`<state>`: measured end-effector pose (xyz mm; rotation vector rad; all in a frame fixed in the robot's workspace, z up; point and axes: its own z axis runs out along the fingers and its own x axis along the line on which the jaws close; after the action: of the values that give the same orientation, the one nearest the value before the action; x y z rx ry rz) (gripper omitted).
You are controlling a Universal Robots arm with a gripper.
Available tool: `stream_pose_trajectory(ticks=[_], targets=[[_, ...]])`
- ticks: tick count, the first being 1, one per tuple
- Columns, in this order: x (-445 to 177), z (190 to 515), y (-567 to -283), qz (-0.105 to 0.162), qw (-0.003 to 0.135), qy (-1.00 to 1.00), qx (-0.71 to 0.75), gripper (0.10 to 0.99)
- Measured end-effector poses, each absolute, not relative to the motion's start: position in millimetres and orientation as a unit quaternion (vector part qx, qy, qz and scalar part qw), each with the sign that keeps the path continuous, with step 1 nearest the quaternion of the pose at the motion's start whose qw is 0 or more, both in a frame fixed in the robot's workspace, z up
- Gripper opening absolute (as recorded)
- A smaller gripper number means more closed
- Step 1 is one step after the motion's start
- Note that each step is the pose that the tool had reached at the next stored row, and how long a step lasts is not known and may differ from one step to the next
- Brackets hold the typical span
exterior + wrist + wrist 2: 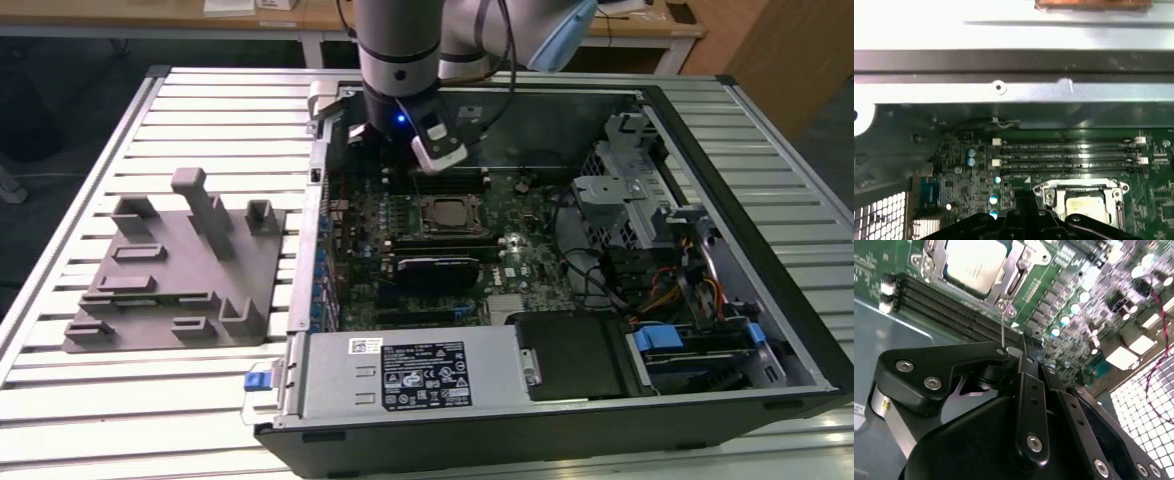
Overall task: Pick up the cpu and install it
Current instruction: 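Install the first cpu locking lever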
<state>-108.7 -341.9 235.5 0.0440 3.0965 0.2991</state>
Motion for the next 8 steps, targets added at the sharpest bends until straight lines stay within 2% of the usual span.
stream_pose_trajectory(ticks=[3,8], targets=[[-109.1,235.4,-341.9,0.112,0.015,0.993,0.014,0.106],[-108.1,235.4,-341.9,0.115,0.015,0.993,0.014,0.106]])
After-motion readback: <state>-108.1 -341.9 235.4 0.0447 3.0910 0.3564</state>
